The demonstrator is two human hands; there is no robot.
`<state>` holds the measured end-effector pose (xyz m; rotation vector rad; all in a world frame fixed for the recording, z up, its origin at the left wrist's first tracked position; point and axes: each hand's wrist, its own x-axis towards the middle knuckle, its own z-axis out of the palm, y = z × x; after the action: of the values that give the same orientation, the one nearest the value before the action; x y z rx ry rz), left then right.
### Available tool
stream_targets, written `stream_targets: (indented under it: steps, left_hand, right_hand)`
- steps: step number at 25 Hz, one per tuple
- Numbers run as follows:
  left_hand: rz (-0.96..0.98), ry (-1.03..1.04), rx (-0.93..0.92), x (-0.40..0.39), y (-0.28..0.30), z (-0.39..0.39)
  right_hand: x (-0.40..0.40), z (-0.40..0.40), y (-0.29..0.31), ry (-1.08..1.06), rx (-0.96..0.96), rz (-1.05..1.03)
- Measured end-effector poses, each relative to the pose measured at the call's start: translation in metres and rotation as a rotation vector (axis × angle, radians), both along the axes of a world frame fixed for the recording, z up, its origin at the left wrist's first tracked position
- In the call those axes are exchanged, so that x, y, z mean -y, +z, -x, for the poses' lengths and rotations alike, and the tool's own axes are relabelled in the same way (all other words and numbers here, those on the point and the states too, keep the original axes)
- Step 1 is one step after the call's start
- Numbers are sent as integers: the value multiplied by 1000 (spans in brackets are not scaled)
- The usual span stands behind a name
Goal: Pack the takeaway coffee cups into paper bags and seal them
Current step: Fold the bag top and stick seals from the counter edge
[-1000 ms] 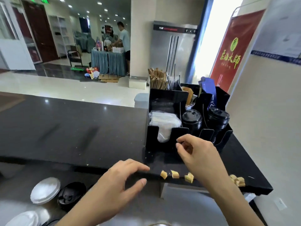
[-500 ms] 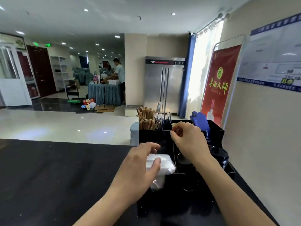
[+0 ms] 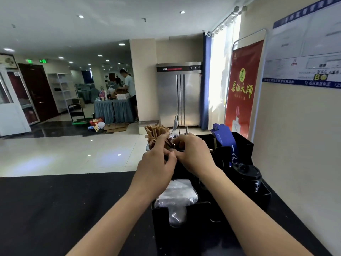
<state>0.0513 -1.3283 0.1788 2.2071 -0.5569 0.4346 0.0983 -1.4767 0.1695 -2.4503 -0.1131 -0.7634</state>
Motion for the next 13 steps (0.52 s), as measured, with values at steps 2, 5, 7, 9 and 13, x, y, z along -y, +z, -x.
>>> stream_targets:
  steps: [2,5,7,9,13]
  left_hand:
    - [-3,-5,0,1,-3,-2]
    - [30,22,19,-2,-5,-2]
    - [41,38,20,-6,-5,0]
    - [41,45,19,-9,-6,1]
    - [46,52,22,-14,-6,2]
  right_hand:
    - [-2,-4,0,-5,10,-4]
    - [-6,-10,0,-4,26,-16]
    - [-10,-11,-2,7,37,-15]
    - [-11,-13,-5,22,65,-19]
    - [-3,-14,0,26,117,-104]
